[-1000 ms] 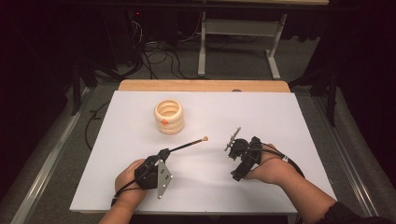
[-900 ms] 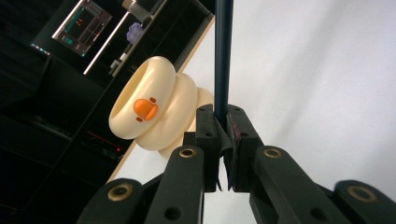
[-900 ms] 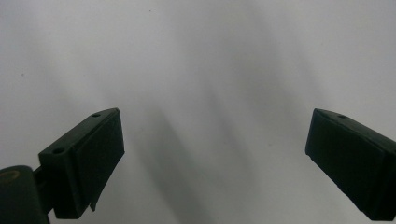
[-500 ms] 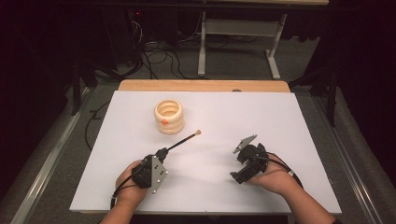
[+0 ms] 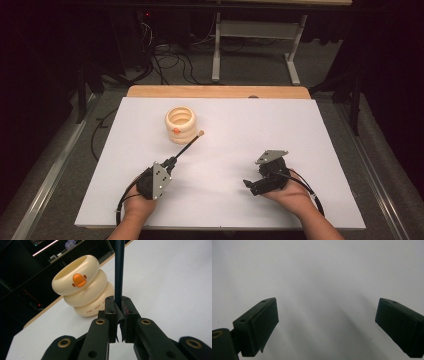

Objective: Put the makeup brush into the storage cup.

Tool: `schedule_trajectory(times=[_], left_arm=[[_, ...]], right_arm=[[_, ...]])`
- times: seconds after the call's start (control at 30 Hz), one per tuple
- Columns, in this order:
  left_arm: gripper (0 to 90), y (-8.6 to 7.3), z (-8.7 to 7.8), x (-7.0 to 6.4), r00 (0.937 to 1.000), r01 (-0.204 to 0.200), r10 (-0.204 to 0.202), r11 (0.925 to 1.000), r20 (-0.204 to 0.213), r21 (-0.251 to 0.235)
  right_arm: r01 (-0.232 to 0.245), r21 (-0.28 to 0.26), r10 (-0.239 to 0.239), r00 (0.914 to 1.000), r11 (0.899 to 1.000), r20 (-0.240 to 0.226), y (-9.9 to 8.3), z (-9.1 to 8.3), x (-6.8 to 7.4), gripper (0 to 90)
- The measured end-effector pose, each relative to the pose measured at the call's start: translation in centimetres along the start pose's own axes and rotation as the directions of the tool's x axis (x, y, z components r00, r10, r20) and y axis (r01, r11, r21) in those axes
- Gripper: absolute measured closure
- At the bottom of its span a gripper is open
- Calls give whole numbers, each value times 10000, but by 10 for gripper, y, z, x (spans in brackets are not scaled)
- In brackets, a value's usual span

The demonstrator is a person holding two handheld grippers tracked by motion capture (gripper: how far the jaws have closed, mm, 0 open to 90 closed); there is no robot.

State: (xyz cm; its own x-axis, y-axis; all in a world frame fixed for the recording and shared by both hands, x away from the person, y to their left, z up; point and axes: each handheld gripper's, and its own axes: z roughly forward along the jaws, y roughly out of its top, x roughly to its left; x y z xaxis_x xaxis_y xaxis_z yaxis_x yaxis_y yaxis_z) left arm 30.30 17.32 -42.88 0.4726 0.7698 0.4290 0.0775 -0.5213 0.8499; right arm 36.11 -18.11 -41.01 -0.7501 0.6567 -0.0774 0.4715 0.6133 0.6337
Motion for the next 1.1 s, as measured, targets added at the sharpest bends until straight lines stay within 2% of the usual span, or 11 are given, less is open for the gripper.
schedule_trajectory(times=[0.23,0.33,0.4,0.57,0.6,0.63,0.67,0.77,1.0,1.03,1.1], left_arm=[[854,-3,1,3,9963,779,-776,9969,373,-69],[854,-5,1,6,9898,1325,-1318,9911,542,-92],[854,-7,2,8,9793,1920,-1906,9813,681,-144],[854,-8,3,10,9704,2307,-2292,9729,767,-119],[854,-9,3,12,9602,2685,-2665,9632,835,-134],[854,-9,3,12,9602,2685,-2665,9632,835,-134],[854,-11,3,14,9510,2991,-2968,9541,860,-152],[854,-12,3,16,9438,3206,-3179,9471,907,-170],[854,-16,1,22,9145,3945,-3890,9183,1108,-320],[854,-17,1,23,9036,4187,-4124,9074,1164,-361],[854,-17,0,25,9016,4235,-4166,9049,1166,-421]], right_arm=[[-144,-814,158,9997,9966,160,-8,-4,1,65],[-221,-1040,248,9994,9943,256,-10,-8,0,69],[-263,-1087,287,9994,9937,210,-11,-9,-1,71],[-356,-1291,383,9991,9910,183,-14,-9,-2,71],[-376,-1328,404,9990,9904,182,-14,-9,-2,71],[-414,-1349,436,9990,9900,134,-14,-9,-2,71],[-497,-1373,513,9986,9893,81,-14,-9,-2,71],[-596,-1455,601,9982,9876,-6,-14,-10,-2,70],[-615,-1646,588,9980,9844,-213,-14,-9,0,71],[-625,-1694,592,9980,9836,-242,-14,-9,0,73],[-652,-1754,596,9975,9823,-369,-14,-9,1,76]])
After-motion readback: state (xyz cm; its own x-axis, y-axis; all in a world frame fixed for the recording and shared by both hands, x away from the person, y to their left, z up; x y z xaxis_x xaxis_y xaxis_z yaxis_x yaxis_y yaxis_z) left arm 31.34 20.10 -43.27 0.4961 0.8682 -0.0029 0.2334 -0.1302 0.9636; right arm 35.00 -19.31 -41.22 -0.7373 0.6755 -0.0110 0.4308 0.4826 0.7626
